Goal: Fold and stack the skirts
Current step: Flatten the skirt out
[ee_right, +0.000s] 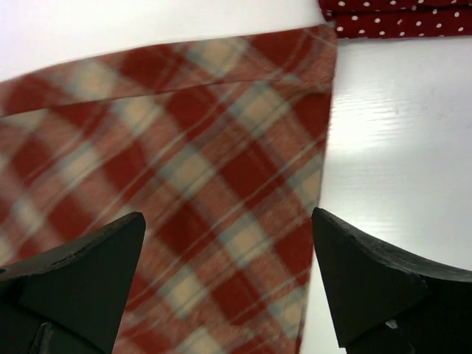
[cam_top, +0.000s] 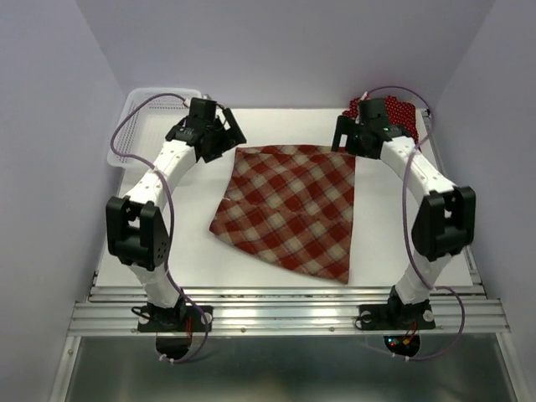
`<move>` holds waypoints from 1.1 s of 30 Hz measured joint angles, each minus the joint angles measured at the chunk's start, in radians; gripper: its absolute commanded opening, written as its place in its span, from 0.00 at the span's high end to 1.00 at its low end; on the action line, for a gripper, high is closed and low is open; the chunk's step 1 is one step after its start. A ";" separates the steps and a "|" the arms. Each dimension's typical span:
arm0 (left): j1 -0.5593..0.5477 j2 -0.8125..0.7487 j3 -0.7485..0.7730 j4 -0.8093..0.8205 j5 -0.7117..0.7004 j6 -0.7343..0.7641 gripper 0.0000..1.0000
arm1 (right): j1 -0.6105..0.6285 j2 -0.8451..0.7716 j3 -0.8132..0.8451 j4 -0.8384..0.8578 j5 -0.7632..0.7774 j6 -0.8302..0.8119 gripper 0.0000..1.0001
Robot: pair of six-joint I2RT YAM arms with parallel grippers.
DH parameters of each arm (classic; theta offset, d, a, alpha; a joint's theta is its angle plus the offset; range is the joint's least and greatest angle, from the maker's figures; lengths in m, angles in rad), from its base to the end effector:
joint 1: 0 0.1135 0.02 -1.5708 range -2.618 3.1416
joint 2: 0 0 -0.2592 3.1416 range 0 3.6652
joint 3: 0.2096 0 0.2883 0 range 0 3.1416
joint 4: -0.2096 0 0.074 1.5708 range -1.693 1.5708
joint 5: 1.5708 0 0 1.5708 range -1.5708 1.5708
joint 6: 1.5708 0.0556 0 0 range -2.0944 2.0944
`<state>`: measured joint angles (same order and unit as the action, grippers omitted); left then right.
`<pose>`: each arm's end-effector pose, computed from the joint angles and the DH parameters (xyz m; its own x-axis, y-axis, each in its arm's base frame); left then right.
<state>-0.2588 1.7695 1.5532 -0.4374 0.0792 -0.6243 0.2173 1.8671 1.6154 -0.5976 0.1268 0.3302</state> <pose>0.4457 -0.1225 0.2870 -0.6616 -0.4276 -0.6160 -0.0874 0.8598 -0.5031 0.4595 0.0943 0.2523 -0.7364 0.1668 -0.6556 0.1126 0.9858 0.1243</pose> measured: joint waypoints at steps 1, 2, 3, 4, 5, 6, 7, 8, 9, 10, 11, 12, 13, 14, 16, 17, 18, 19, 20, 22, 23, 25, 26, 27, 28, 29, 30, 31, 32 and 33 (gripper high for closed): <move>-0.011 -0.036 -0.006 0.004 0.002 0.004 0.01 | 0.000 -0.079 -0.051 0.025 -0.039 0.006 0.00; -0.017 -0.069 -0.017 0.008 0.004 0.009 0.01 | 0.000 -0.147 -0.093 0.040 -0.074 0.012 0.00; -0.021 -0.104 -0.037 0.021 0.003 0.014 0.01 | 0.000 -0.217 -0.145 0.066 -0.108 0.018 0.00; -0.023 -0.137 -0.057 0.020 0.001 0.016 0.01 | 0.000 -0.290 -0.200 0.089 -0.146 0.024 0.00; -0.026 -0.170 -0.090 0.028 -0.003 0.019 0.01 | 0.000 -0.364 -0.257 0.115 -0.193 0.034 0.00; -0.032 -0.206 -0.138 0.040 -0.007 0.021 0.01 | 0.005 -0.412 -0.298 0.130 -0.221 0.041 0.00; -0.036 -0.238 -0.187 0.040 -0.012 0.022 0.01 | 0.012 -0.463 -0.355 0.159 -0.260 0.047 0.00; -0.045 -0.272 -0.246 0.036 -0.016 0.021 0.01 | 0.016 -0.495 -0.402 0.172 -0.289 0.056 0.00; -0.053 -0.294 -0.291 0.040 -0.018 0.021 0.01 | 0.025 -0.513 -0.438 0.177 -0.312 0.060 0.00; -0.071 -0.330 -0.359 0.031 -0.018 0.018 0.01 | 0.043 -0.531 -0.486 0.180 -0.331 0.066 0.00; -0.082 -0.359 -0.415 0.019 -0.023 0.013 0.01 | 0.062 -0.544 -0.529 0.175 -0.344 0.071 0.00; -0.092 -0.384 -0.463 0.016 -0.026 0.009 0.01 | 0.077 -0.554 -0.566 0.168 -0.352 0.075 0.00; -0.102 -0.413 -0.509 -0.007 -0.037 -0.001 0.01 | 0.094 -0.569 -0.606 0.153 -0.356 0.083 0.00; -0.108 -0.436 -0.544 -0.025 -0.059 -0.013 0.01 | 0.111 -0.596 -0.654 0.145 -0.360 0.090 0.00; -0.105 -0.510 -0.626 -0.076 -0.123 -0.045 0.01 | 0.129 -0.653 -0.714 0.098 -0.364 0.105 0.00; -0.097 -0.547 -0.661 -0.095 -0.150 -0.059 0.01 | 0.132 -0.704 -0.754 0.072 -0.363 0.122 0.00; -0.089 -0.577 -0.688 -0.111 -0.170 -0.069 0.01 | 0.131 -0.747 -0.780 0.045 -0.362 0.135 0.00; -0.079 -0.604 -0.713 -0.124 -0.186 -0.083 0.01 | 0.131 -0.799 -0.806 0.011 -0.361 0.149 0.00; -0.068 -0.625 -0.738 -0.136 -0.197 -0.095 0.01 | 0.131 -0.835 -0.824 -0.009 -0.361 0.162 0.00; -0.053 -0.641 -0.782 -0.123 -0.198 -0.109 0.01 | 0.129 -0.902 -0.872 -0.043 -0.373 0.183 0.00; -0.051 -0.644 -0.801 -0.113 -0.192 -0.114 0.03 | 0.129 -0.924 -0.892 -0.058 -0.382 0.192 0.00; -0.050 -0.646 -0.873 -0.072 -0.155 -0.122 0.05 | 0.131 -0.963 -0.944 -0.096 -0.399 0.208 0.00; -0.050 -0.646 -0.900 -0.057 -0.134 -0.124 0.05 | 0.131 -0.975 -0.971 -0.114 -0.405 0.218 0.00; -0.049 -0.646 -0.915 -0.045 -0.117 -0.126 0.05 | 0.131 -0.980 -0.988 -0.128 -0.411 0.225 0.00; -0.049 -0.646 -0.926 -0.031 -0.098 -0.127 0.05 | 0.131 -0.983 -1.012 -0.140 -0.422 0.232 0.00; -0.048 -0.646 -0.936 -0.010 -0.082 -0.128 0.05 | 0.131 -0.982 -1.022 -0.141 -0.426 0.237 0.00; -0.048 -0.646 -0.938 0.008 -0.069 -0.129 0.05 | 0.131 -0.978 -1.032 -0.144 -0.433 0.243 0.00; -0.048 -0.646 -0.938 0.031 -0.056 -0.128 0.05 | 0.131 -0.971 -1.038 -0.143 -0.441 0.245 0.00; -0.048 -0.645 -0.938 0.053 -0.049 -0.128 0.04 | 0.131 -0.962 -1.039 -0.140 -0.447 0.247 0.00; -0.048 -0.645 -0.938 0.074 -0.042 -0.128 0.04 | 0.131 -0.951 -1.039 -0.136 -0.452 0.248 0.00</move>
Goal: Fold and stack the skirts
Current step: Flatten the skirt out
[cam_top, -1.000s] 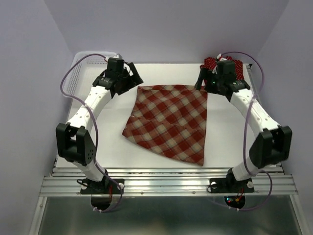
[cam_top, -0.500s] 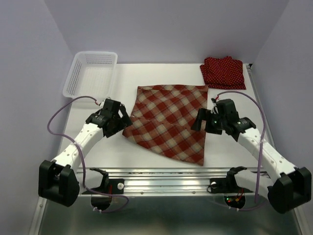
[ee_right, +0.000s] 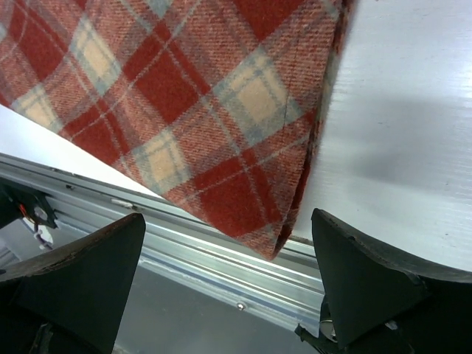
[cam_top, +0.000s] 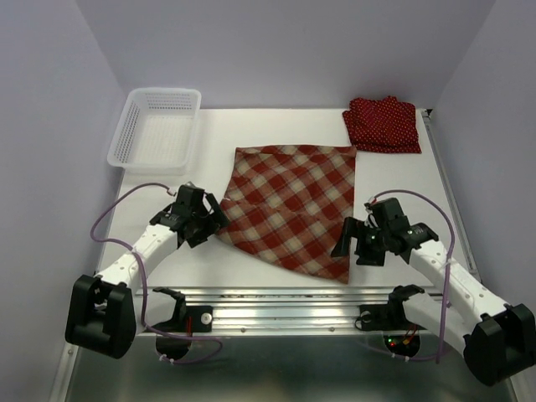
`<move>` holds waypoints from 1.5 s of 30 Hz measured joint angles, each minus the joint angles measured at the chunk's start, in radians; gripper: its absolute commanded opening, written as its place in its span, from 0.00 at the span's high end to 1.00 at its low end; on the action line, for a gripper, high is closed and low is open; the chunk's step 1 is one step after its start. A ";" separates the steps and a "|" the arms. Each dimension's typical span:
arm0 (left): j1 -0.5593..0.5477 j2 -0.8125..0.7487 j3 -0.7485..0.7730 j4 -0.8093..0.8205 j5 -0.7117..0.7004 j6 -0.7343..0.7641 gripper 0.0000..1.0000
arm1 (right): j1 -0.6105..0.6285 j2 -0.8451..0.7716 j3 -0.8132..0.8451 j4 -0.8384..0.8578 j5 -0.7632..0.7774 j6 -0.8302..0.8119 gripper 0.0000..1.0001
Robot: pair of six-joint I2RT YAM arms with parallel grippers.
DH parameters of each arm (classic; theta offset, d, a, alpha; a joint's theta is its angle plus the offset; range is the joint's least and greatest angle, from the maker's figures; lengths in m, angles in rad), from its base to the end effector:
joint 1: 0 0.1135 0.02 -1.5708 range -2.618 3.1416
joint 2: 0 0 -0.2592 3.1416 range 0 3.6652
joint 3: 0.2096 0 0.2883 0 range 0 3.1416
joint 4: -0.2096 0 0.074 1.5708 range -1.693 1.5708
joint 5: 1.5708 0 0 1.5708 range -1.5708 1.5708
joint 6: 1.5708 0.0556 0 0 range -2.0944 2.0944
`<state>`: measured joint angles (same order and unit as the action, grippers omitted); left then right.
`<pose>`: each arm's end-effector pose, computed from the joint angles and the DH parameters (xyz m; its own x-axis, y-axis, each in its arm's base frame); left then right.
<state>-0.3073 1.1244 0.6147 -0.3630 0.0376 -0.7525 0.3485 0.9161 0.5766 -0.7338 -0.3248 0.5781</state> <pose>0.2537 -0.0827 0.1628 -0.7554 -0.4768 -0.4495 -0.2616 0.8483 -0.4603 0.1899 0.0879 0.1704 -0.9468 0.2070 -0.2464 0.0604 0.8664 0.4956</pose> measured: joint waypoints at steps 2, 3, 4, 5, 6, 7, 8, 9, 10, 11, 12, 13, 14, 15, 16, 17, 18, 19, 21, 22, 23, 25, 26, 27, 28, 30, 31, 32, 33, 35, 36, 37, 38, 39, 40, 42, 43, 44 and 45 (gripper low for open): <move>0.000 0.005 0.000 0.029 0.009 0.001 0.04 | 0.003 0.012 -0.004 0.008 -0.010 0.003 0.00; 0.000 0.010 0.000 0.045 0.012 0.002 0.04 | 0.005 0.013 -0.011 0.010 -0.016 0.004 0.01; 0.000 0.015 0.000 0.056 0.014 0.002 0.04 | 0.008 0.013 -0.019 0.011 -0.025 0.005 0.02; 0.000 0.023 0.000 0.066 0.015 0.003 0.04 | 0.013 0.013 -0.030 0.012 -0.032 0.008 0.02; 0.000 0.029 0.000 0.076 0.016 0.003 0.04 | 0.016 0.013 -0.037 0.015 -0.037 0.010 0.02; 0.000 0.038 0.000 0.087 0.017 0.004 0.04 | 0.021 0.013 -0.050 0.016 -0.047 0.014 0.03; 0.000 0.047 0.000 0.098 0.019 0.005 0.04 | 0.027 0.014 -0.060 0.016 -0.054 0.019 0.03; 0.000 0.055 0.000 0.104 0.021 0.006 0.04 | 0.034 0.015 -0.068 0.017 -0.060 0.023 0.06; 0.000 0.063 0.000 0.109 0.023 0.007 0.04 | 0.035 0.017 -0.070 0.016 -0.064 0.024 0.08; 0.001 0.074 0.000 0.115 0.026 0.008 0.03 | 0.040 0.027 -0.071 0.019 -0.070 0.028 0.11; 0.001 0.078 0.000 0.117 0.028 0.008 0.03 | 0.043 0.033 -0.071 0.026 -0.073 0.029 0.14; 0.002 0.082 -0.001 0.122 0.031 0.009 0.03 | 0.047 0.041 -0.071 0.037 -0.079 0.029 0.23; 0.002 0.083 -0.001 0.126 0.034 0.010 0.02 | 0.049 0.050 -0.071 0.048 -0.086 0.032 0.27; 0.002 0.084 -0.001 0.132 0.035 0.010 0.01 | 0.053 0.060 -0.071 0.062 -0.093 0.037 0.39; 0.002 0.084 -0.001 0.137 0.037 0.011 0.01 | 0.056 0.068 -0.071 0.074 -0.099 0.037 0.45; 0.002 0.084 -0.001 0.138 0.037 0.011 0.01 | 0.059 0.076 -0.071 0.087 -0.107 0.040 0.52; 0.002 0.084 -0.001 0.141 0.037 0.011 0.01 | 0.059 0.084 -0.071 0.099 -0.118 0.044 0.60; 0.002 0.084 -0.001 0.142 0.037 0.012 0.01 | 0.059 0.094 -0.071 0.117 -0.131 0.045 0.76; 0.002 0.085 -0.001 0.144 0.037 0.014 0.01 | 0.060 0.120 -0.069 0.144 -0.143 0.054 0.97; 0.002 0.085 -0.001 0.144 0.038 0.015 0.01 | 0.060 0.134 -0.065 0.150 -0.147 0.056 0.99; 0.003 0.087 -0.001 0.144 0.038 0.017 0.01 | 0.060 0.140 -0.059 0.150 -0.138 0.062 0.99; 0.008 0.090 -0.001 0.143 0.038 0.021 0.01 | 0.060 0.143 -0.025 0.141 -0.099 0.075 0.99; 0.010 0.091 -0.001 0.142 0.038 0.023 0.01 | 0.060 0.143 0.006 0.133 -0.072 0.079 0.99; 0.012 0.090 -0.001 0.143 0.038 0.026 0.01 | 0.058 0.147 0.046 0.126 -0.040 0.081 0.99; 0.014 0.090 -0.001 0.143 0.038 0.028 0.01 | 0.055 0.151 0.076 0.125 -0.012 0.082 0.99; 0.019 0.090 -0.001 0.140 0.038 0.035 0.01 | 0.040 0.167 0.134 0.131 0.030 0.084 0.99; 0.022 0.090 -0.001 0.138 0.037 0.040 0.01 | 0.010 0.187 0.161 0.140 0.053 0.085 0.99; 0.025 0.090 -0.001 0.135 0.037 0.042 0.01 | -0.018 0.203 0.172 0.144 0.063 0.085 0.99; 0.027 0.090 -0.001 0.133 0.037 0.045 0.01 | -0.047 0.222 0.179 0.148 0.078 0.084 0.99; 0.029 0.090 -0.001 0.129 0.036 0.049 0.01 | -0.114 0.264 0.183 0.152 0.105 0.084 0.99; 0.029 0.090 -0.001 0.127 0.038 0.050 0.01 | -0.137 0.277 0.184 0.152 0.118 0.082 0.99; 0.029 0.090 -0.001 0.127 0.039 0.050 0.01 | -0.173 0.296 0.186 0.150 0.135 0.081 0.99; 0.029 0.090 -0.001 0.127 0.042 0.050 0.01 | -0.215 0.314 0.190 0.151 0.154 0.074 0.99; 0.029 0.089 -0.001 0.128 0.046 0.051 0.01 | -0.243 0.322 0.194 0.151 0.163 0.070 0.99; 0.029 0.088 -0.001 0.129 0.050 0.050 0.01 | -0.284 0.334 0.200 0.152 0.177 0.064 0.99; 0.029 0.082 -0.006 0.145 0.068 0.050 0.01 | -0.348 0.355 0.212 0.158 0.191 0.043 0.99; 0.029 0.077 -0.011 0.152 0.076 0.050 0.01 | -0.370 0.367 0.216 0.165 0.193 0.035 0.99; 0.029 0.074 -0.016 0.158 0.085 0.050 0.01 | -0.388 0.379 0.217 0.171 0.193 0.026 0.99; 0.029 0.070 -0.026 0.173 0.098 0.050 0.01 | -0.397 0.389 0.217 0.176 0.198 0.020 0.99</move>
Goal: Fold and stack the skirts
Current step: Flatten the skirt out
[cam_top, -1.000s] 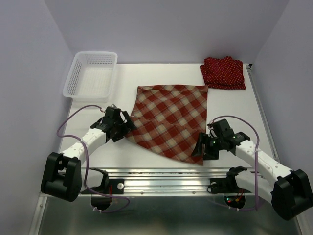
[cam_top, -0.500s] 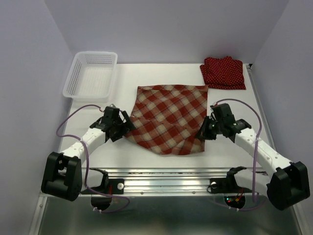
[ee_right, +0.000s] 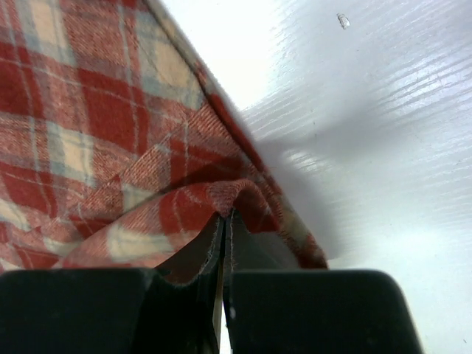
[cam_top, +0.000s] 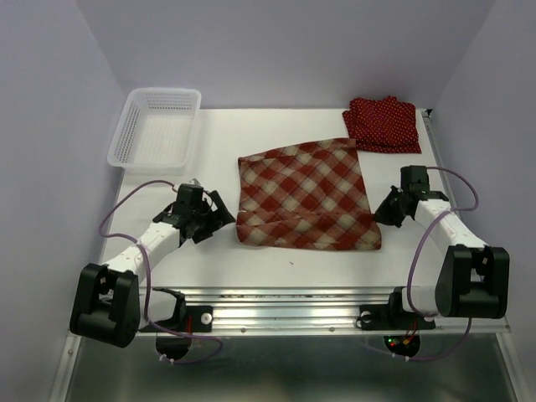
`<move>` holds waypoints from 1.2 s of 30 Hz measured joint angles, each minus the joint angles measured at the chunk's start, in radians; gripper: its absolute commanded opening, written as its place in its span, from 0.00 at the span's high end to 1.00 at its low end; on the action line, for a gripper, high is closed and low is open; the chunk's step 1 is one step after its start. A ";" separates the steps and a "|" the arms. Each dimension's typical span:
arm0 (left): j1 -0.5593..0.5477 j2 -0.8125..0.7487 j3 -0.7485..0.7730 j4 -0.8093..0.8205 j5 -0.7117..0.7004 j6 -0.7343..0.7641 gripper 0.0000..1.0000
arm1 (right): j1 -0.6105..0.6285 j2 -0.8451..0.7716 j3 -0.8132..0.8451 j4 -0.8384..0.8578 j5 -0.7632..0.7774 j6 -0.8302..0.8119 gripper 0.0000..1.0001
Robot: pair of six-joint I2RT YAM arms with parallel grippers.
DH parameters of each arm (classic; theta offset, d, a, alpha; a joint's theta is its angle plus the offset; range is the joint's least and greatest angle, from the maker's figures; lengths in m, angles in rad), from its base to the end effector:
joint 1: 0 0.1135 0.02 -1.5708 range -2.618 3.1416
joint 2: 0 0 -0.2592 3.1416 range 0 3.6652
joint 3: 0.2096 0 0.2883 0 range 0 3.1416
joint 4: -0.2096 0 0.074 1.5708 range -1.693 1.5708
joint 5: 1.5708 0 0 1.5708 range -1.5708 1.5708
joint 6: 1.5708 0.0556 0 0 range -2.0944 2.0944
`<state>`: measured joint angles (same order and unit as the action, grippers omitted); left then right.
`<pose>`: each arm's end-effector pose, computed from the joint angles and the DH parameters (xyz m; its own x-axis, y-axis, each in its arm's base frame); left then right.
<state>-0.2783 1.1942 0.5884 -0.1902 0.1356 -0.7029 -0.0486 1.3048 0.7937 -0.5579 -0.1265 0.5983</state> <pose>0.2681 -0.0844 0.1510 -0.7590 -0.4493 -0.4713 -0.1671 0.8340 -0.5259 0.2893 -0.0070 0.1647 -0.7306 0.5949 -0.3352 0.4830 0.7972 0.3623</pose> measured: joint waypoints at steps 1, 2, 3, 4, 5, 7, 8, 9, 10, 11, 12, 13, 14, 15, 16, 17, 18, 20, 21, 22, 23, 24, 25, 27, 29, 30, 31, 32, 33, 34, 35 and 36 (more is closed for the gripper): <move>0.000 -0.001 -0.006 0.009 0.006 0.000 0.01 | -0.009 0.014 0.000 0.002 -0.004 -0.005 0.99; 0.000 -0.001 -0.013 0.021 0.018 0.000 0.01 | -0.010 0.024 -0.001 0.005 -0.006 -0.010 0.99; 0.000 -0.001 -0.019 0.030 0.026 0.001 0.01 | -0.009 0.029 -0.001 0.006 -0.009 -0.014 0.99; 0.000 -0.002 -0.027 0.043 0.042 0.001 0.01 | -0.009 0.031 -0.001 0.008 -0.011 -0.018 0.99; -0.001 -0.005 -0.036 0.058 0.056 0.003 0.01 | -0.009 0.032 -0.001 0.009 -0.013 -0.020 0.99; -0.002 -0.014 -0.052 0.081 0.079 0.008 0.01 | -0.009 0.033 -0.001 0.012 -0.016 -0.026 0.99; -0.005 -0.033 -0.069 0.094 0.093 0.010 0.01 | -0.009 0.035 -0.001 0.013 -0.016 -0.027 0.99; -0.010 -0.049 -0.084 0.108 0.100 0.010 0.01 | -0.009 0.039 -0.001 0.014 -0.016 -0.030 0.99; -0.019 -0.081 -0.111 0.127 0.109 0.009 0.01 | -0.010 0.046 -0.001 0.016 -0.016 -0.032 0.99; -0.031 -0.116 -0.136 0.140 0.117 0.006 0.01 | -0.010 0.053 -0.001 0.017 -0.016 -0.034 0.99; -0.043 -0.157 -0.167 0.158 0.126 0.001 0.01 | -0.010 0.063 -0.001 0.018 -0.016 -0.035 0.99; -0.054 -0.200 -0.197 0.171 0.131 -0.006 0.01 | -0.010 0.070 -0.001 0.017 -0.016 -0.035 1.00; -0.063 -0.238 -0.231 0.195 0.141 -0.014 0.01 | -0.010 0.078 -0.001 0.018 -0.018 -0.037 0.99; -0.067 -0.272 -0.258 0.211 0.148 -0.020 0.01 | -0.010 0.088 -0.001 0.019 -0.021 -0.038 0.99; -0.072 -0.318 -0.294 0.231 0.156 -0.032 0.01 | -0.010 0.090 -0.001 0.019 -0.024 -0.039 1.00; -0.076 -0.361 -0.330 0.251 0.164 -0.043 0.01 | -0.010 0.101 -0.001 0.019 -0.028 -0.041 0.99; -0.079 -0.394 -0.356 0.268 0.168 -0.052 0.01 | -0.010 0.104 -0.001 0.019 -0.030 -0.042 0.99; -0.080 -0.431 -0.386 0.288 0.170 -0.058 0.01 | -0.010 0.105 -0.001 0.019 -0.034 -0.046 0.99; -0.080 -0.441 -0.393 0.295 0.171 -0.059 0.01 | -0.010 0.105 -0.001 0.019 -0.035 -0.049 0.99; -0.080 -0.445 -0.399 0.304 0.172 -0.059 0.01 | -0.011 0.105 -0.001 0.019 -0.035 -0.051 0.99; -0.081 -0.446 -0.402 0.313 0.176 -0.059 0.01 | -0.012 0.105 -0.001 0.019 -0.035 -0.053 0.99; -0.085 -0.446 -0.405 0.322 0.176 -0.058 0.02 | -0.014 0.105 -0.001 0.019 -0.036 -0.055 0.99; -0.087 -0.446 -0.411 0.336 0.177 -0.058 0.02 | -0.017 0.105 -0.001 0.020 -0.038 -0.056 0.99; -0.093 -0.444 -0.424 0.352 0.182 -0.053 0.03 | -0.025 0.105 -0.001 0.019 -0.040 -0.058 0.99; -0.100 -0.434 -0.431 0.362 0.187 -0.045 0.05 | -0.040 0.110 -0.001 0.020 -0.043 -0.060 0.99; -0.106 -0.418 -0.433 0.365 0.191 -0.040 0.06 | -0.047 0.115 -0.001 0.020 -0.043 -0.061 0.99; -0.113 -0.406 -0.433 0.373 0.194 -0.037 0.07 | -0.050 0.119 0.000 0.020 -0.043 -0.061 0.99; -0.117 -0.397 -0.433 0.380 0.197 -0.035 0.07 | -0.058 0.130 0.001 0.020 -0.044 -0.062 0.99; -0.129 -0.389 -0.433 0.387 0.199 -0.032 0.10 | -0.061 0.138 0.002 0.019 -0.045 -0.063 0.99; -0.140 -0.383 -0.435 0.394 0.196 -0.031 0.14 | -0.064 0.149 0.006 0.020 -0.047 -0.063 0.99; -0.154 -0.378 -0.438 0.403 0.196 -0.029 0.17 | -0.067 0.157 0.009 0.019 -0.048 -0.063 0.99; -0.166 -0.371 -0.443 0.414 0.195 -0.026 0.21 | -0.068 0.166 0.014 0.019 -0.050 -0.064 0.99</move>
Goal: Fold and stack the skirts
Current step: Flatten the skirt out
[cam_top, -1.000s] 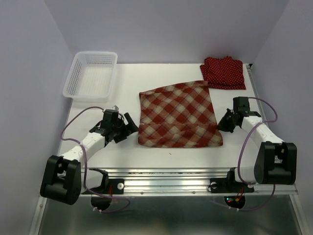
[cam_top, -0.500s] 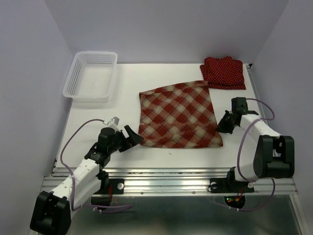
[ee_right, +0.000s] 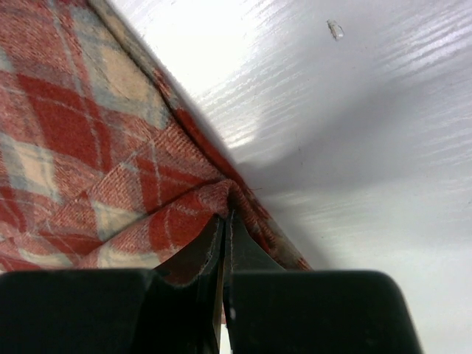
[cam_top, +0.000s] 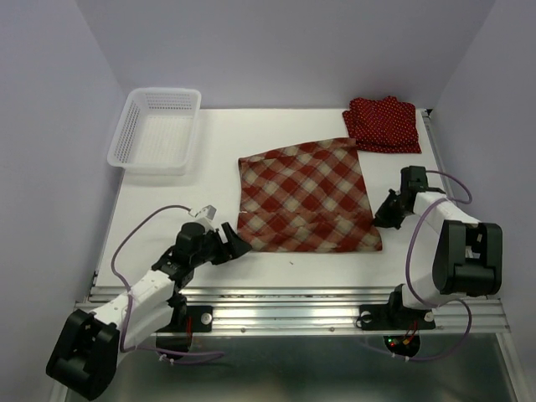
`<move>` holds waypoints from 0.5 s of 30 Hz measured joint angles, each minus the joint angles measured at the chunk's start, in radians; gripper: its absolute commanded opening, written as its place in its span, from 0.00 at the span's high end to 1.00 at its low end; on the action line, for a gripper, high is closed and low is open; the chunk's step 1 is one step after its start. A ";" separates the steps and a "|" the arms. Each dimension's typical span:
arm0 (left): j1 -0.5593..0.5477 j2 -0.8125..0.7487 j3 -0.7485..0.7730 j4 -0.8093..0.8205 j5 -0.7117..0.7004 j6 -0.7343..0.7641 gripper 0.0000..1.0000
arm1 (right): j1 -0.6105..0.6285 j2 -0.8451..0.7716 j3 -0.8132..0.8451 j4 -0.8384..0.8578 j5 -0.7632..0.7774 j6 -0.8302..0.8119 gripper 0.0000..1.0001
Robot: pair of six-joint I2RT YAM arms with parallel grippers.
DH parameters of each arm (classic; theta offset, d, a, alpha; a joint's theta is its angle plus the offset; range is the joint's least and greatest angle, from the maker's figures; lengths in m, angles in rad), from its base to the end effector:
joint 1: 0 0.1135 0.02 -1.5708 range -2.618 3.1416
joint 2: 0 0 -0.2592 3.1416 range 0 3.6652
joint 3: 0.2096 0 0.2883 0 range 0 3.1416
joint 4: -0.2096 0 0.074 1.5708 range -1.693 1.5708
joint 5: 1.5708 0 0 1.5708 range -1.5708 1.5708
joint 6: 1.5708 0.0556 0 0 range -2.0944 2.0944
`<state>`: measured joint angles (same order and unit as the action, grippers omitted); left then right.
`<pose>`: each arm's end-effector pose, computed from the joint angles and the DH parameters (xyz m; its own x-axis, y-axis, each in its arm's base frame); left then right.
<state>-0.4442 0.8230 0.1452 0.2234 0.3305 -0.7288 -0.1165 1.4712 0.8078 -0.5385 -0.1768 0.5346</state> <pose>0.1862 -0.1086 0.1179 -0.7417 -0.3446 -0.5754 0.2357 0.6693 -0.7046 0.2989 -0.0251 0.1250 -0.7709 0.5952 -0.2267 0.5163 0.7924 0.3249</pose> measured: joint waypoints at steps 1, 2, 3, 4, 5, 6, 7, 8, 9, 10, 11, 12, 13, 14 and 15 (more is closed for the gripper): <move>-0.008 0.006 -0.005 0.007 -0.003 0.000 0.26 | 0.000 0.006 0.003 0.000 -0.002 0.000 0.99; -0.019 0.017 -0.008 0.013 -0.007 0.002 0.34 | -0.001 0.012 0.008 0.000 -0.005 0.000 0.99; -0.030 0.034 -0.008 0.020 -0.016 0.003 0.37 | -0.001 0.013 0.010 0.000 -0.007 0.000 0.99; -0.037 0.056 -0.008 0.030 -0.024 0.009 0.42 | -0.001 0.013 0.011 0.000 -0.008 0.000 0.99; -0.042 0.081 -0.008 0.043 -0.028 0.010 0.44 | -0.002 0.013 0.014 0.000 -0.010 0.000 0.99; -0.047 0.103 0.000 0.050 -0.035 0.013 0.44 | -0.003 0.013 0.016 0.000 -0.011 0.000 0.99; -0.049 0.130 0.010 0.055 -0.043 0.015 0.46 | -0.005 0.013 0.016 0.000 -0.011 0.000 0.99; -0.052 0.164 0.026 0.067 -0.046 0.016 0.45 | -0.006 0.013 0.017 0.000 -0.013 -0.001 0.99; -0.053 0.206 0.050 0.074 -0.058 0.019 0.45 | -0.007 0.013 0.017 0.000 -0.014 -0.001 0.99; -0.054 0.241 0.072 0.073 -0.072 0.023 0.45 | -0.008 0.013 0.017 0.000 -0.015 -0.001 0.99; -0.054 0.278 0.101 0.077 -0.081 0.024 0.45 | -0.008 0.012 0.017 0.000 -0.016 -0.002 0.99; -0.054 0.318 0.125 0.080 -0.089 0.026 0.45 | -0.008 0.012 0.017 0.000 -0.018 -0.004 0.99; -0.054 0.367 0.159 0.084 -0.100 0.032 0.47 | -0.008 0.011 0.017 0.000 -0.018 -0.005 0.99; -0.054 0.393 0.176 0.089 -0.105 0.035 0.51 | -0.009 0.010 0.017 -0.001 -0.019 -0.007 0.99; -0.054 0.430 0.204 0.093 -0.110 0.041 0.55 | -0.011 0.006 0.017 0.000 -0.020 -0.008 0.99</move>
<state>-0.4984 1.2533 0.3489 0.3164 0.2207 -0.6880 -0.1272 1.4776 0.8249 -0.5388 -0.1967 0.5270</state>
